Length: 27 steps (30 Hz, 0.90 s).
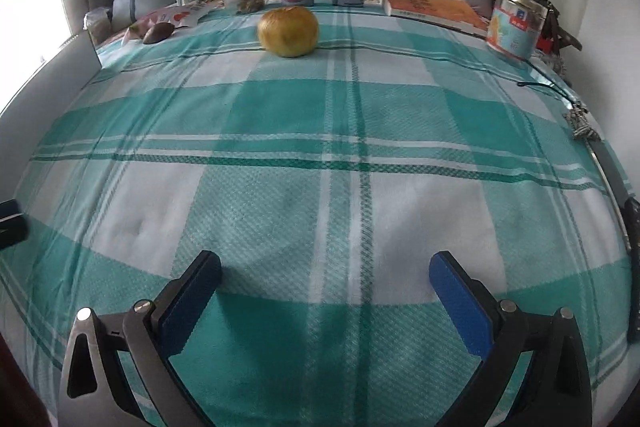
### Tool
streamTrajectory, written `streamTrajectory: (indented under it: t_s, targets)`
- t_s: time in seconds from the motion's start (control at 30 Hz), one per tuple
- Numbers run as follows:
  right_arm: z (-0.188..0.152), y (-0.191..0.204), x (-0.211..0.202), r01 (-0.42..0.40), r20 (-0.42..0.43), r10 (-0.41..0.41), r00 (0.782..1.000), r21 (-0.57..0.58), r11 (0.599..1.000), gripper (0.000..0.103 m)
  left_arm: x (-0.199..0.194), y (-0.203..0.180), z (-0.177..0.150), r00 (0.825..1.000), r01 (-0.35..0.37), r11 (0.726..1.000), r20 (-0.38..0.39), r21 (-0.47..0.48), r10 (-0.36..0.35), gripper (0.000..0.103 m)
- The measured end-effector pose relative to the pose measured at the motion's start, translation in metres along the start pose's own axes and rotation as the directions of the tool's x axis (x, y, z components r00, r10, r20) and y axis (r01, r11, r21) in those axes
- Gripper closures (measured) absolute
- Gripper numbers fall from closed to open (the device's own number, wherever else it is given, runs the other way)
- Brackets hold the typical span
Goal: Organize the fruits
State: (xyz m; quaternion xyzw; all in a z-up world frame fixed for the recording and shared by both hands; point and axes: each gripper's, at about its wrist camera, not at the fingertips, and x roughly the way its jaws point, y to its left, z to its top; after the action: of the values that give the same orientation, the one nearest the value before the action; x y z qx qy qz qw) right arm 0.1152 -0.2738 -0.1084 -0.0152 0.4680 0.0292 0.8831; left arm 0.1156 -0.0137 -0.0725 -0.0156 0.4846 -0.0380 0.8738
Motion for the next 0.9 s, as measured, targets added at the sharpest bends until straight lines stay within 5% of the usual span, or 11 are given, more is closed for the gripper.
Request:
streamTrajectory:
  t_s: [0.23, 0.4, 0.57, 0.67, 0.8, 0.9]
  targets:
    - [-0.003, 0.001, 0.005, -0.001, 0.003, 0.001, 1.0, -0.001, 1.0, 0.0, 0.032, 0.025, 0.016, 0.992, -0.121, 0.993, 0.018, -0.001, 0.121, 0.01]
    - [0.003, 0.002, 0.005, 0.002, -0.012, -0.002, 1.0, 0.009, 1.0, 0.0, 0.037, 0.031, 0.007, 0.991, -0.109, 0.994, 0.07, -0.018, 0.11, 0.007]
    - [0.014, 0.012, -0.01, -0.011, 0.103, 0.013, 0.995, -0.02, 1.0, 0.0, 0.037, 0.031, 0.009, 0.992, -0.107, 0.994, 0.068, -0.023, 0.109, 0.006]
    - [0.012, 0.022, 0.008, -0.02, 0.039, 0.022, 0.999, -0.052, 0.998, 0.0, 0.036, 0.031, 0.009, 0.992, -0.108, 0.994, 0.068, -0.023, 0.109, 0.006]
    - [0.012, 0.023, 0.019, -0.041, -0.011, 0.041, 0.999, -0.049, 0.998, 0.0, 0.042, 0.038, 0.027, 0.999, -0.049, 0.999, 0.021, -0.021, 0.049, 0.006]
    - [0.012, 0.024, 0.019, -0.04, -0.011, 0.04, 0.999, -0.05, 0.998, 0.0, 0.059, 0.054, 0.082, 0.999, 0.035, 0.997, 0.007, -0.064, -0.035, 0.007]
